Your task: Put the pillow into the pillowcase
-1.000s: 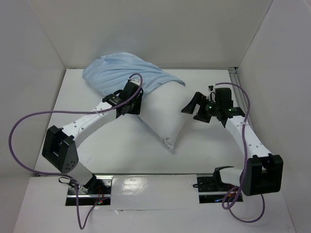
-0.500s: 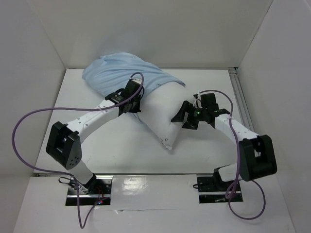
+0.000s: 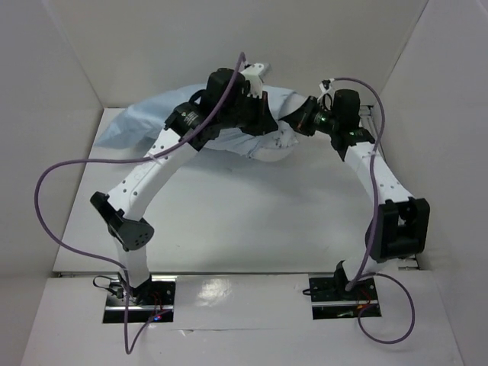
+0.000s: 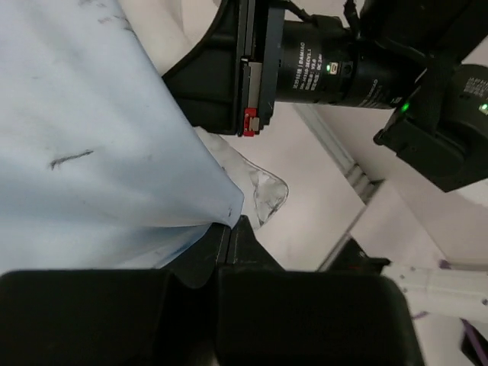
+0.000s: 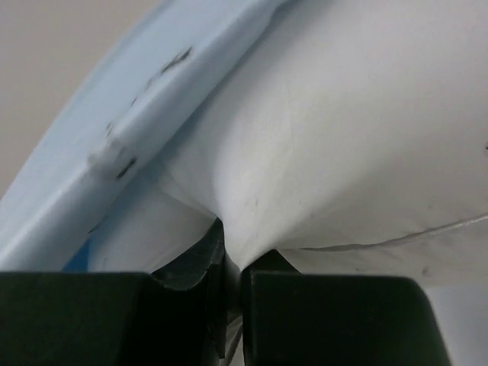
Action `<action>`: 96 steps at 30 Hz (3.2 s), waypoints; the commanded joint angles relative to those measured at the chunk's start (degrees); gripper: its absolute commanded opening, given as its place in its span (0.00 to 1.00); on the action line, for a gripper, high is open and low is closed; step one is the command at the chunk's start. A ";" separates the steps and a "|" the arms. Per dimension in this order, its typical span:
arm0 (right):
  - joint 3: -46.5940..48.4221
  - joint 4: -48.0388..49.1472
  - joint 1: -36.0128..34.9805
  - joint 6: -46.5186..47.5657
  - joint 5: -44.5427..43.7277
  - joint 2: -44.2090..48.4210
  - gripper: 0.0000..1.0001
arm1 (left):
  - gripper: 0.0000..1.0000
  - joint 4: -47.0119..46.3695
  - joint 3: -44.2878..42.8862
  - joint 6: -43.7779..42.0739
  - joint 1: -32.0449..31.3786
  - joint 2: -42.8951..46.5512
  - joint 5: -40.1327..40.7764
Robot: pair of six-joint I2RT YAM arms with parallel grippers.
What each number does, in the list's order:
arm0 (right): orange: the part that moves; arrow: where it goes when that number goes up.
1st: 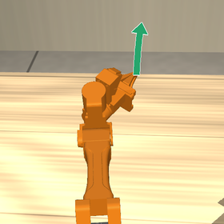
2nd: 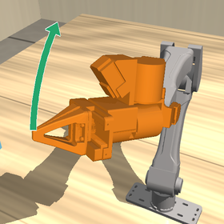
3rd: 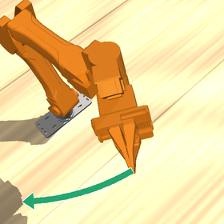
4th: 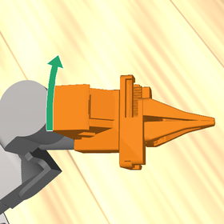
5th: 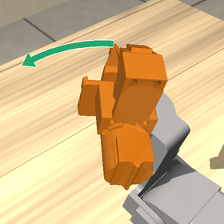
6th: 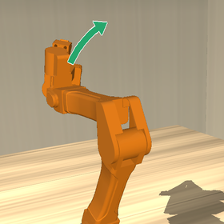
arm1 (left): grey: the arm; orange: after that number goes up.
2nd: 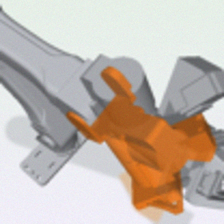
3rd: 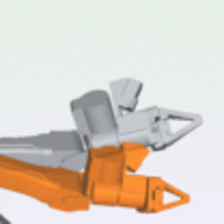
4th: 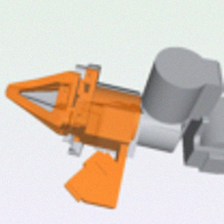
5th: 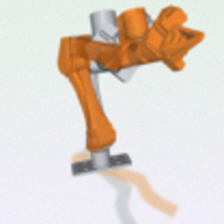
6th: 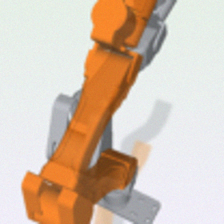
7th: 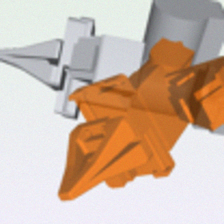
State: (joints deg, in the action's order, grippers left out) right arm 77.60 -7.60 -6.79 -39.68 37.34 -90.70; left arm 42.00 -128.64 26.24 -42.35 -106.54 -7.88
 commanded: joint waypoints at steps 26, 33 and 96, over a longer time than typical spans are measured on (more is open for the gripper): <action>-23.29 -6.60 5.64 6.66 -7.21 16.26 0.36 | 0.68 7.84 -0.02 1.17 -3.54 -7.09 23.74; -18.45 -1.03 5.12 5.93 -2.36 5.80 0.89 | 0.68 4.94 -5.13 5.04 -0.89 -16.32 35.56; -37.08 -12.80 1.34 11.29 -6.15 27.24 0.93 | 0.55 3.27 41.25 -0.58 12.55 29.18 10.16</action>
State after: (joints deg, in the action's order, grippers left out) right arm 42.65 -13.37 -3.49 -33.80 31.27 -66.63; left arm 43.24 -94.89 25.63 -30.79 -80.12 -5.10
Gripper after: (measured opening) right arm 0.922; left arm 0.515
